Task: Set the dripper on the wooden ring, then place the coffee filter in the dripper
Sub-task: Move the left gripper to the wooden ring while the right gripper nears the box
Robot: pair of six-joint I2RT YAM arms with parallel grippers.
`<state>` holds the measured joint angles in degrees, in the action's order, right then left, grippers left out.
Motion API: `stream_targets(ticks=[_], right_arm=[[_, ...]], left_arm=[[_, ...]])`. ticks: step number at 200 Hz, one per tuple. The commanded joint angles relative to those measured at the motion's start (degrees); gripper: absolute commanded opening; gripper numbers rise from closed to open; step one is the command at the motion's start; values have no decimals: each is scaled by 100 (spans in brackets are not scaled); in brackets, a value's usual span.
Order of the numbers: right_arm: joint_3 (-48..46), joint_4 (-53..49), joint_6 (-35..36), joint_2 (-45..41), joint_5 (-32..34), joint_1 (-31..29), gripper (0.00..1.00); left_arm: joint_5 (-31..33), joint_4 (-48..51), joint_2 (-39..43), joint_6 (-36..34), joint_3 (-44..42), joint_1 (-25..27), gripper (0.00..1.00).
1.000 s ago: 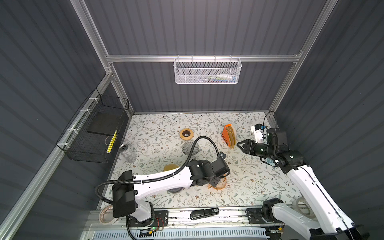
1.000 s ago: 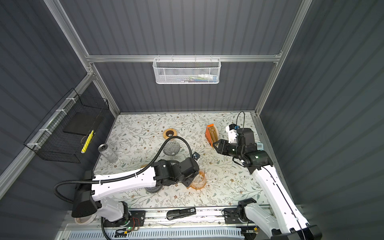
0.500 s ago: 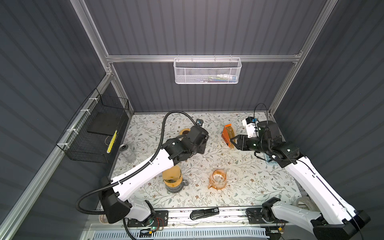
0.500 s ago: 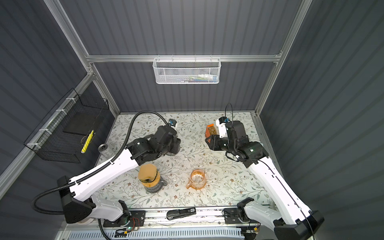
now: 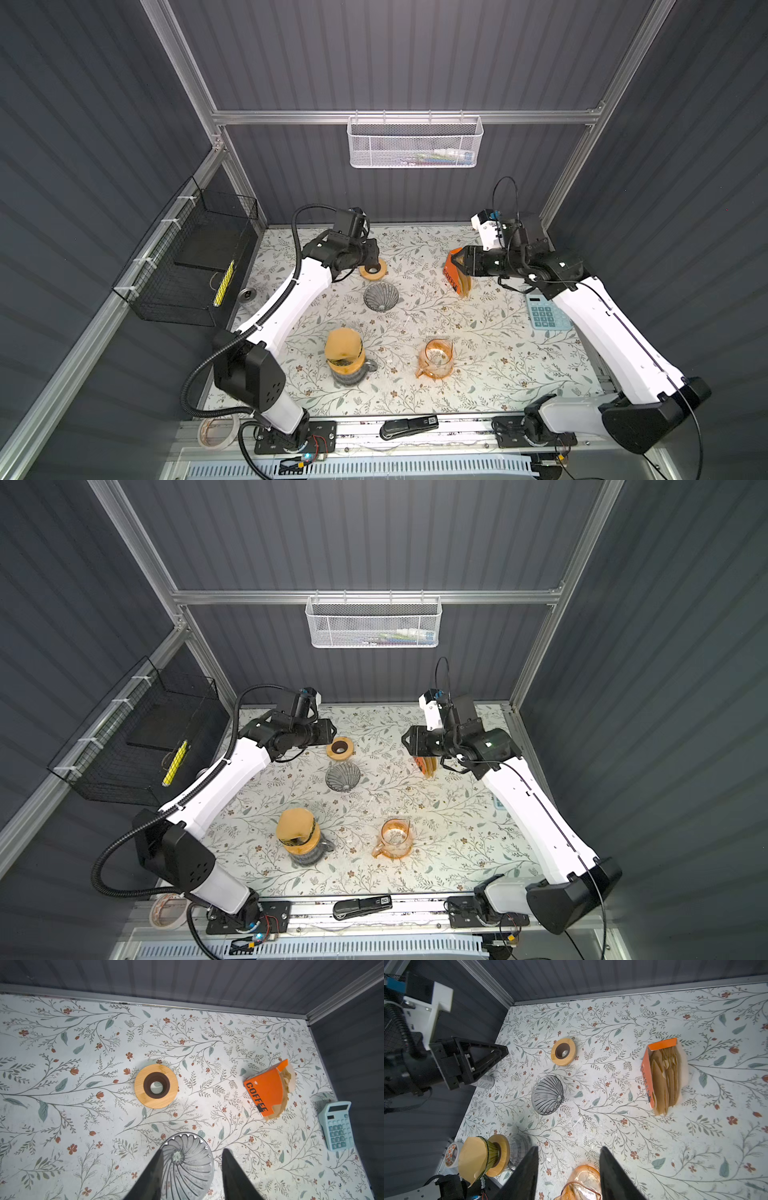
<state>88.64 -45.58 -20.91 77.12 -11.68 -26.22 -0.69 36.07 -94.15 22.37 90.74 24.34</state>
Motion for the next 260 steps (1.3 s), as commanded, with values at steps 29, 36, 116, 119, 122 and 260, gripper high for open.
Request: stream_targets(ticks=[29, 36, 116, 119, 122, 260], right_arm=[[525, -422, 33, 357, 377, -28, 49], [553, -403, -26, 401, 386, -26, 49], [274, -32, -599, 631, 399, -130, 48], [260, -35, -591, 625, 403, -136, 48], [245, -31, -592, 620, 395, -145, 48], [-98, 109, -534, 396, 87, -139, 49]], left_arm=[[-992, 418, -974, -30, 878, -832, 50], [-960, 528, -1110, -84, 1005, -904, 51], [-962, 1501, -2714, -620, 2320, -1180, 55], [-975, 1526, -2774, -620, 2356, -1184, 55], [-983, 1552, -2824, -620, 2386, -1181, 55], [-342, 1808, -3876, -872, 2803, -843, 52]])
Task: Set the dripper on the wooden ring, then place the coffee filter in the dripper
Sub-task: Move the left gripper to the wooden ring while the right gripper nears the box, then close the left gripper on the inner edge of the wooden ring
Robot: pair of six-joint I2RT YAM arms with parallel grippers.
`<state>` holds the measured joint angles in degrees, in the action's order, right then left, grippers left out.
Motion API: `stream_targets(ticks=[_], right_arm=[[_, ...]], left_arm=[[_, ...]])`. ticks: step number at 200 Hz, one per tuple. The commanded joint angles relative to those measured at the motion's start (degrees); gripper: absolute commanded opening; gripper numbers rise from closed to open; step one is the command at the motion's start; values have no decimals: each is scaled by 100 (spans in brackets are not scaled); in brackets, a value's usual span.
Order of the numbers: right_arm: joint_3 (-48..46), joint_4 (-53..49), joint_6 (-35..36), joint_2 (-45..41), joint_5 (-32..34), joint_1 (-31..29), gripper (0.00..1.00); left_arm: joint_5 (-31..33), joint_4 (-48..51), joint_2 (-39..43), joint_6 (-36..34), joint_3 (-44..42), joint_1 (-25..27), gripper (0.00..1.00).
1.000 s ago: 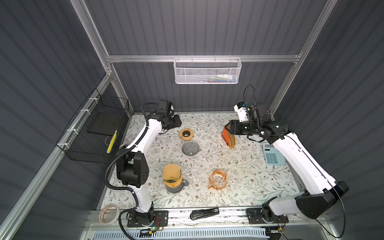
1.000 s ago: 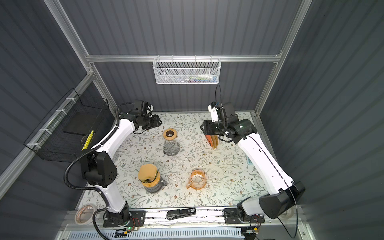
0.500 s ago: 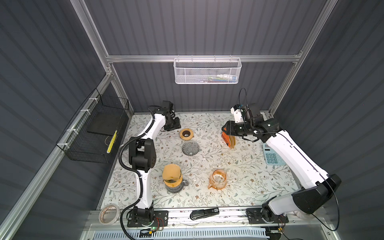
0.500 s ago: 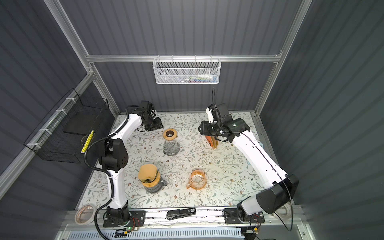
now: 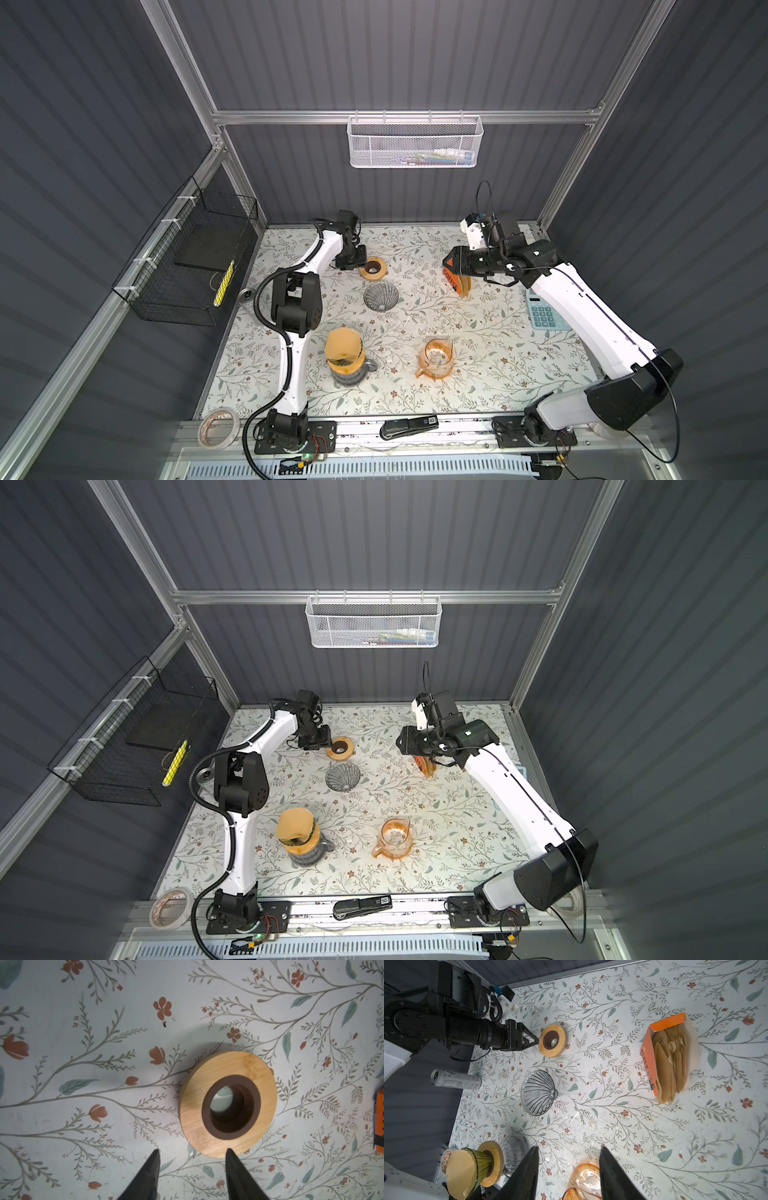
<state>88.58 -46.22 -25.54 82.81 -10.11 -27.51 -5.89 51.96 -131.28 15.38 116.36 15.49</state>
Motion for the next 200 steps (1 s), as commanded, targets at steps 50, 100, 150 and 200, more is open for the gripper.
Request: stream_targets(ticks=[50, 100, 150, 200], right_arm=[[71, 96, -17, -66, -53, -16, 49], [63, 69, -34, -63, -2, -14, 49], [76, 66, -55, -36, 35, -11, 49], [133, 49, -60, 23, 18, -9, 49]], left_arm=[[313, 270, -433, -224, 408, 104, 52], [350, 231, -648, -246, 534, 113, 52], [351, 270, -876, -289, 770, 113, 51], [329, 202, -1013, -290, 862, 112, 50]])
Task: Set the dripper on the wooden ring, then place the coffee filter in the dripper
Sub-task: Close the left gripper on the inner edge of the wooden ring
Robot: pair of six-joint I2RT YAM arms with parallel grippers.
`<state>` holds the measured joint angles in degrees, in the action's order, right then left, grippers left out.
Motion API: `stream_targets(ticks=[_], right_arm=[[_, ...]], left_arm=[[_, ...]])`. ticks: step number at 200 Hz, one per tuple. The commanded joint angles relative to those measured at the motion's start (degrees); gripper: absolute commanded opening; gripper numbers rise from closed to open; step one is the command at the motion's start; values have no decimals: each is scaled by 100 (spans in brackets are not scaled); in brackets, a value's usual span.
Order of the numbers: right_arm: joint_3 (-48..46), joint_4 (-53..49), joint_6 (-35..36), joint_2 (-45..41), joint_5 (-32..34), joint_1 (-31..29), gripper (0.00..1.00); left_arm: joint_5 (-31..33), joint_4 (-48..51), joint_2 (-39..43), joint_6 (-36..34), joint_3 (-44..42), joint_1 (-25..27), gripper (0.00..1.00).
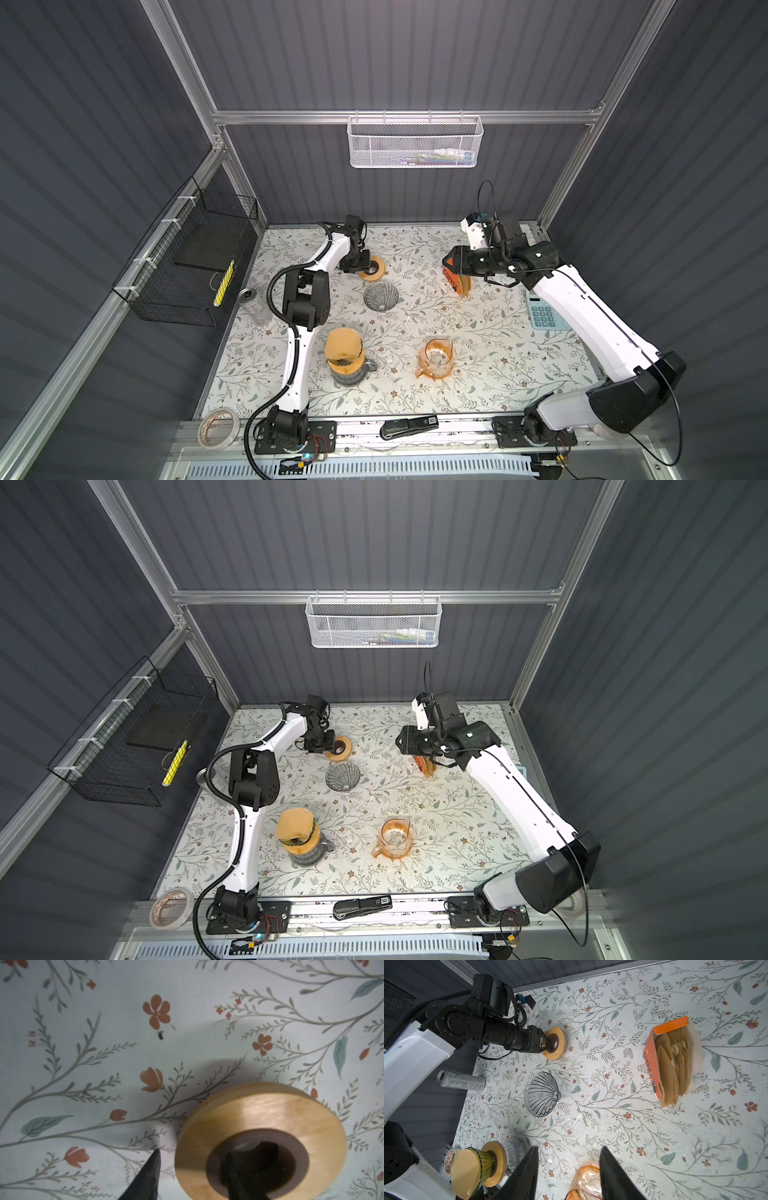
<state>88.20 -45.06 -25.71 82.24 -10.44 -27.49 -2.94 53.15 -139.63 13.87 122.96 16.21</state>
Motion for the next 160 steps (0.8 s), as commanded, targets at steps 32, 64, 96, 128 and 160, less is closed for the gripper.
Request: stream_targets(ticks=[32, 64, 96, 128, 160], right_arm=[[205, -114, -45, 136, 43, -19, 49], [256, -134, -39, 178, 43, -12, 49], [300, -162, -12, 205, 51, -14, 49], [303, -170, -10, 218, 52, -19, 49], [307, -194, 7, 236, 48, -11, 49]], left_arm=[[30, 48, -215, -113, 220, 40, 50], [28, -105, -114, -95, 106, 40, 52], [-20, -146, -151, -60, 156, 42, 51], [-75, -181, -211, -33, 202, 49, 48], [-134, -217, -239, -15, 220, 58, 44]])
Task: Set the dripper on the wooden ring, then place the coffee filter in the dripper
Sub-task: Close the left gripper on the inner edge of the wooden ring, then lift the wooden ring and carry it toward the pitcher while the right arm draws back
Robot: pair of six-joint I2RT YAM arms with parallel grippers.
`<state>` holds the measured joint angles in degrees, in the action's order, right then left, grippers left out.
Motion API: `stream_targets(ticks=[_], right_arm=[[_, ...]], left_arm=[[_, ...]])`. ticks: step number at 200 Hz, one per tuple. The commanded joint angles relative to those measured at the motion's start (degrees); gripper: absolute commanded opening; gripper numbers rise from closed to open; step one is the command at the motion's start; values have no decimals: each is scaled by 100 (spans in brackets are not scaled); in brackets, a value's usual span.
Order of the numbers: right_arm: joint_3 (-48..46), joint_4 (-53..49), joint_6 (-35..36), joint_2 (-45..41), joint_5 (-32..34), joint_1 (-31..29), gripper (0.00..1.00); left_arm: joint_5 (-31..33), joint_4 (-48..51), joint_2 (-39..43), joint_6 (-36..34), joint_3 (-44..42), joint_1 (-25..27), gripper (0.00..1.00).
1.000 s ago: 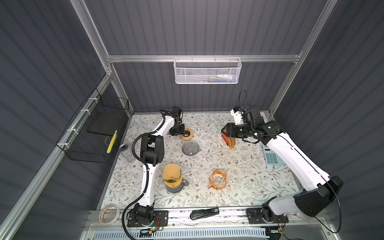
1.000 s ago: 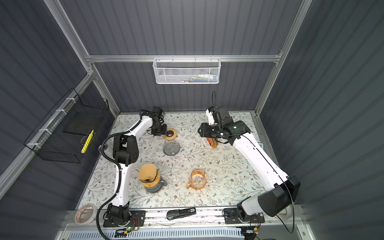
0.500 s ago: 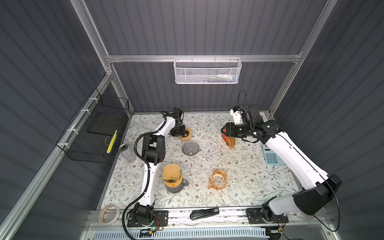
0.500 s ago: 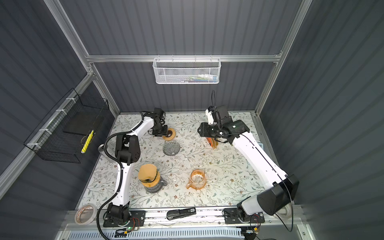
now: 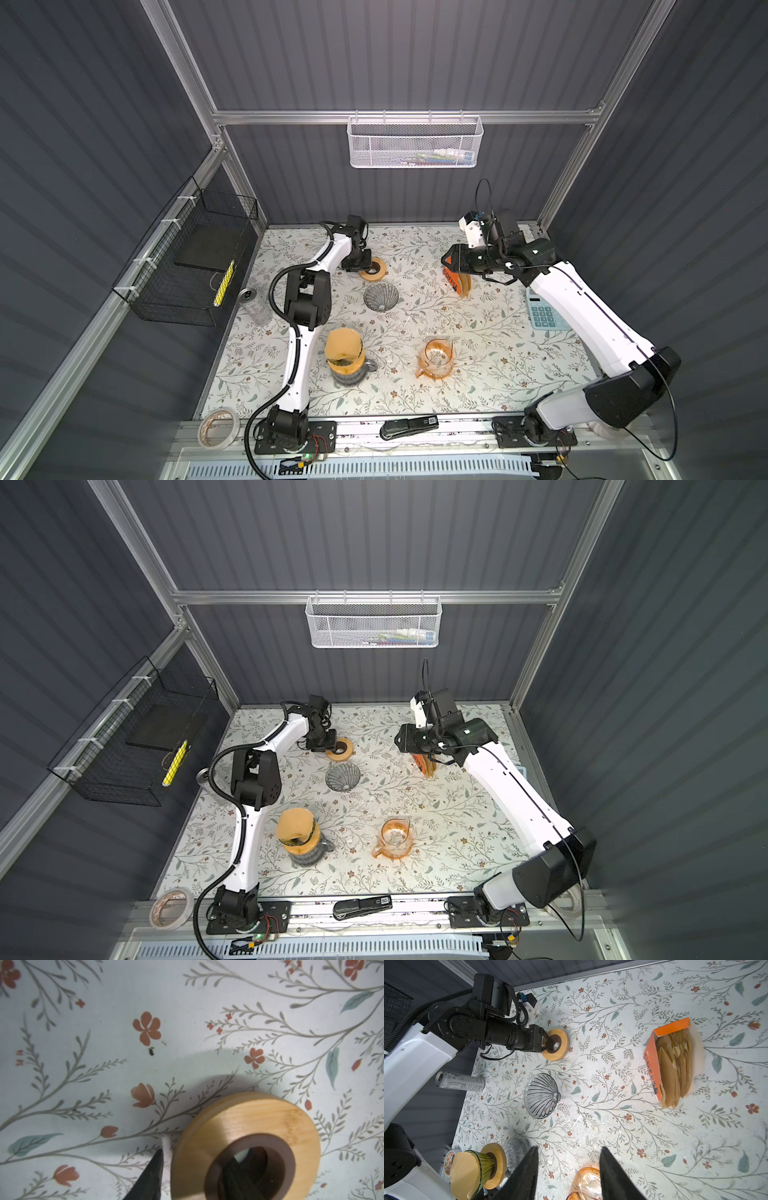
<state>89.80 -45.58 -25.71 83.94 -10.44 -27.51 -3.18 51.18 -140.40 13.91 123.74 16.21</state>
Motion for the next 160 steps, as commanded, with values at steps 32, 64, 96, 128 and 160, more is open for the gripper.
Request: stream_targets(ticks=[32, 64, 96, 128, 160], right_arm=[[152, -155, 29, 82, 51, -15, 49], [156, -150, 25, 87, 60, -14, 49], [169, -146, 22, 86, 49, -11, 49], [178, -123, 10, 46, 40, -15, 49], [170, -122, -11, -5, 33, -14, 49]], left_arm=[[-130, -64, -171, -3, 142, 65, 38], [-138, -73, -139, -3, 129, 67, 24], [-91, -64, 1, -37, 23, 67, 13], [-69, -21, 234, -73, -85, 67, 3], [-60, 50, 500, -90, -150, 67, 0]])
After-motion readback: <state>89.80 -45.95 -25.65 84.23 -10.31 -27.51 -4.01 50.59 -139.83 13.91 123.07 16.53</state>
